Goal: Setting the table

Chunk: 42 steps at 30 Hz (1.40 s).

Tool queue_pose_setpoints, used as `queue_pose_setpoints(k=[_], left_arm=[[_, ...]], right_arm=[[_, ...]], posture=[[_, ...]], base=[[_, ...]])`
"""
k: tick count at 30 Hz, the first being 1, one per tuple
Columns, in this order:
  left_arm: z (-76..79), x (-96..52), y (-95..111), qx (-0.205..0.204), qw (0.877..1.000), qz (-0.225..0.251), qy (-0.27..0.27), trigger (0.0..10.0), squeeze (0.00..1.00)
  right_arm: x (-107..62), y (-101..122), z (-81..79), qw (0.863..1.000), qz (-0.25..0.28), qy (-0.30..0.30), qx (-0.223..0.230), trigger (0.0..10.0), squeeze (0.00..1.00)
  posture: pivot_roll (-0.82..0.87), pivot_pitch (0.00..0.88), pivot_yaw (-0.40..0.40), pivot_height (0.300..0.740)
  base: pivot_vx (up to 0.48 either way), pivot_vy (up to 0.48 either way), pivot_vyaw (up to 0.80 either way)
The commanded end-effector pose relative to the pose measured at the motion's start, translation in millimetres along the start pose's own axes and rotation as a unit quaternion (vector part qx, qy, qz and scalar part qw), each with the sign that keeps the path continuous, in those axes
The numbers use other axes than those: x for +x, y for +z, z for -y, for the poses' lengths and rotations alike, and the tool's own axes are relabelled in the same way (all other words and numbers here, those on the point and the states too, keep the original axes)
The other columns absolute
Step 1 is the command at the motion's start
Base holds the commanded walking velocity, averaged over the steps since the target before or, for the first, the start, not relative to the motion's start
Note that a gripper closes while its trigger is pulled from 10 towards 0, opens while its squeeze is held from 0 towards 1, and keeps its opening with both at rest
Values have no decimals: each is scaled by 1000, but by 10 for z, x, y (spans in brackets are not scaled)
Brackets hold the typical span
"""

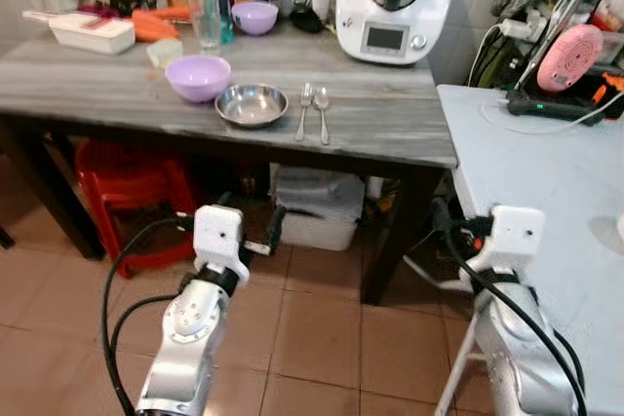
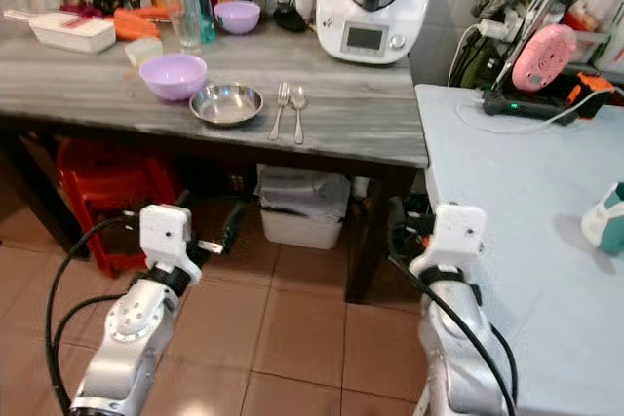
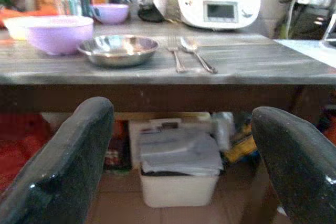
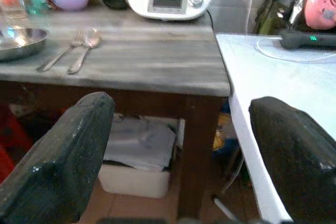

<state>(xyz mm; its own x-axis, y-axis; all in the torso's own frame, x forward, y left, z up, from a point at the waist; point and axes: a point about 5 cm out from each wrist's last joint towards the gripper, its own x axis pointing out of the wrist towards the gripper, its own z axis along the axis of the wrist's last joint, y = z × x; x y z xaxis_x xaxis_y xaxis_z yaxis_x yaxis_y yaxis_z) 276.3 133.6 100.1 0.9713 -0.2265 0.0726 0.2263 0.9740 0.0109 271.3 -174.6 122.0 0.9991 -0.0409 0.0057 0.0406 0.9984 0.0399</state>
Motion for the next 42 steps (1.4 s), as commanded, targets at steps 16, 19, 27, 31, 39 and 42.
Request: queue_pose_setpoints(k=[16,19,27,31,39,42], left_arm=[[84,39,-19,-6,1000,2,-19,10000,0],[58,20,-25,-4,1000,2,-18,10000,0],[-16,-67,-57,2,1000,-5,-12,10000,0],[-12,-90,-66,-6,1000,-8,-17,10000,0],[72,-124,-83,-18,998,-8,-57,10000,0],[81,-127,-84,-16,998,-8,-60,10000,0]], right_arm=[[-6,56,180,999,8,-21,-27,10000,0],[-27,51,177,999,8,-20,-27,10000,0],[-152,15,155,999,6,-19,-46,10000,0],[-218,-48,177,998,-5,-28,-50,10000,0],[-196,-61,155,998,-9,-33,-49,10000,0],[-166,-64,116,998,-8,-30,-46,10000,0]], posture=[[-16,0,-64,740],[-12,0,-67,740],[-4,0,-67,740],[-6,0,-63,740],[-15,0,-49,740],[-18,0,-41,740]], base=[[0,-480,0],[0,-480,0],[0,-480,0],[0,-95,0],[0,0,0],[0,0,0]])
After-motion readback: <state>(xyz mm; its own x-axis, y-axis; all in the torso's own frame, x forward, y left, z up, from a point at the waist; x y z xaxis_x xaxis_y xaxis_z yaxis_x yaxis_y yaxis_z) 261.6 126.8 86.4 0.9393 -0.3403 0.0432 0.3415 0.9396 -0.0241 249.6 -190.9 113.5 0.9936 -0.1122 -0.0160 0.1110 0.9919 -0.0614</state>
